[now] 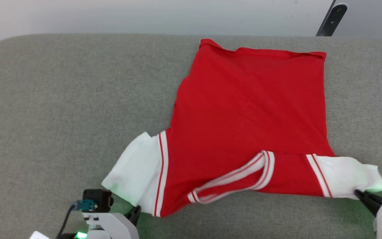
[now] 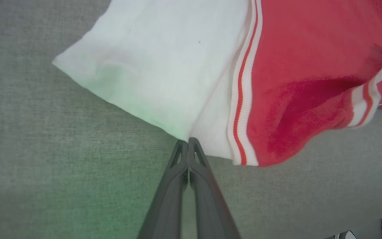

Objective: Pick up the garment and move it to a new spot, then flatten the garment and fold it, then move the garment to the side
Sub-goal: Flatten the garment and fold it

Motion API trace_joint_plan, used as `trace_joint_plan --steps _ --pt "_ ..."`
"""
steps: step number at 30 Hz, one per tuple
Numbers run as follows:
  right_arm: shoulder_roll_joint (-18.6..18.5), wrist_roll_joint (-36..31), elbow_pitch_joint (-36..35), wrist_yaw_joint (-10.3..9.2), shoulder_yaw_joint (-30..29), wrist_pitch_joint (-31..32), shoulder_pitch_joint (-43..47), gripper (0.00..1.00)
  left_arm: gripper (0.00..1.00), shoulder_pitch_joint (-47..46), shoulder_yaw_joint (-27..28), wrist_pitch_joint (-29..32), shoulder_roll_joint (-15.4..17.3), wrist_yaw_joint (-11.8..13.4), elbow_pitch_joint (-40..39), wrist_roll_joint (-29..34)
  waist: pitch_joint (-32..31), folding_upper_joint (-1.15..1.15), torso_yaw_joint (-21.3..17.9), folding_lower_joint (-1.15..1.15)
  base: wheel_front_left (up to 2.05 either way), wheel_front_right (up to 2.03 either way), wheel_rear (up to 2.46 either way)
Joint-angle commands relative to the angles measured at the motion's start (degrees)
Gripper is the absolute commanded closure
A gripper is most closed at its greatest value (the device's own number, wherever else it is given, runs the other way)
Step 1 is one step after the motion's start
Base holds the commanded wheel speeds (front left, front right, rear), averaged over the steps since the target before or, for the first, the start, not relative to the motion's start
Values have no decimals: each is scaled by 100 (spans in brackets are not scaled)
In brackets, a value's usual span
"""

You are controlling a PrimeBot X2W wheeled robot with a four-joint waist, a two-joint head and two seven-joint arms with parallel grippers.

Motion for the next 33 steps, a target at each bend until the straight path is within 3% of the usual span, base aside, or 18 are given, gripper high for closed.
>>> trace_joint_plan --steps 1,10,19,20,21,22,23,27,33 --pt "-60 -48 -2 -8 -81 57 95 100 100 91 0 69 54 73 -96 -42 29 0 -6 0 0 0 0" --pt "-400 -219 62 -8 173 133 123 100 100 202 -48 367 186 249 -359 -104 111 0 -37 0 0 0 0" --pt "-101 -41 478 -8 328 395 -175 100 100 62 -126 507 67 151 -209 -203 117 0 -123 0 0 0 0" --pt "-54 -60 543 -8 280 441 -240 94 100 57 -110 494 48 135 -184 -229 105 0 -141 0 0 0 0" --pt "-16 -92 593 -8 240 501 -292 71 100 55 -105 482 41 124 -156 -243 87 0 -160 0 0 0 0" --pt "34 -109 613 -8 243 556 -342 42 100 49 -103 467 43 105 -126 -239 64 0 -180 0 0 0 0" --pt "131 -58 658 -8 170 594 -398 0 100 59 -78 443 15 101 -106 -272 38 0 -206 0 0 0 0" --pt "319 -17 598 -8 -40 938 -477 0 100 126 -55 374 -10 39 6 -319 -70 0 -297 0 0 0 0" --pt "278 249 -389 -7 -406 1092 -130 0 100 166 -11 176 -62 -52 79 -326 -152 0 -369 0 0 0 0"
